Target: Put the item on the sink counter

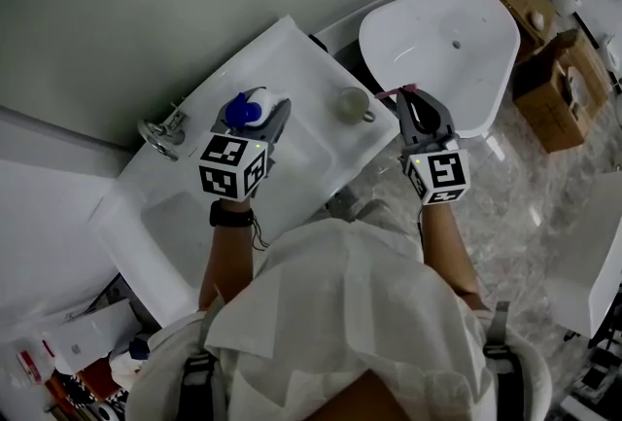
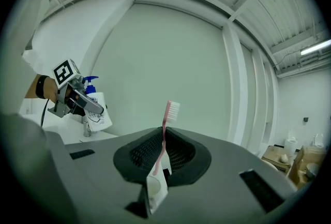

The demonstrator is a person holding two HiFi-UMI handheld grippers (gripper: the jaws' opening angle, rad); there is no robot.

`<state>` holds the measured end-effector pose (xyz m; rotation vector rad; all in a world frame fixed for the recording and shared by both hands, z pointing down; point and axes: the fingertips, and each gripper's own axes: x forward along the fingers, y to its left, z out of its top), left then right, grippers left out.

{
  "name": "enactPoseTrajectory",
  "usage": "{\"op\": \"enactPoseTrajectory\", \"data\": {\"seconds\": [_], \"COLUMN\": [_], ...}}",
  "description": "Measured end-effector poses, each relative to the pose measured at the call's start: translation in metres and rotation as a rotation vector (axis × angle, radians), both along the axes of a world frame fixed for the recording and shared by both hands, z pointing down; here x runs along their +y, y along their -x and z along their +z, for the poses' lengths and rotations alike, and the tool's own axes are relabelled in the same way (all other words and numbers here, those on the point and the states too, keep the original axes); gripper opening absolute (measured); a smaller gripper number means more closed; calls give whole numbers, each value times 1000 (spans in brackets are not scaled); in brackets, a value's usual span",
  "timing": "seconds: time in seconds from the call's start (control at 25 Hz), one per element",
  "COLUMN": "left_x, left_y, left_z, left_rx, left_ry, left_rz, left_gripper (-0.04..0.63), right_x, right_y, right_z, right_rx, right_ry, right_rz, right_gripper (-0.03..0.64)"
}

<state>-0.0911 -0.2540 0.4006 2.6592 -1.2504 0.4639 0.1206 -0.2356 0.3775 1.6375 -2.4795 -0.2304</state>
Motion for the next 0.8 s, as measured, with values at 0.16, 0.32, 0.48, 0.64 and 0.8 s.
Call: {"op": "enactPoseTrajectory", "data": {"seconds": [0.16, 0.32, 0.48, 0.64, 0.8], "left_x": [-4, -4, -3, -5, -14], "left_y": [-1, 0, 3, -3, -9], "left_z": [5, 7, 11, 10, 15], "left_rx": [0, -1, -4, -12, -20], "left_ry": [9, 27, 37, 44, 53], "left_rz": [-19, -46, -67, -89, -111], "left_gripper": [206, 206, 206, 206, 206], "right_x": [-12, -26, -38, -48, -63], "right_y": [10, 21, 30, 29, 24], "right_z": [20, 40, 61, 84, 108], "right_rx": [18, 39, 52, 71, 81], "right_ry": [45, 98, 149, 198, 245], "right_rz": [-49, -104, -145, -183, -205], "right_gripper": [22, 22, 23, 23, 21]}}
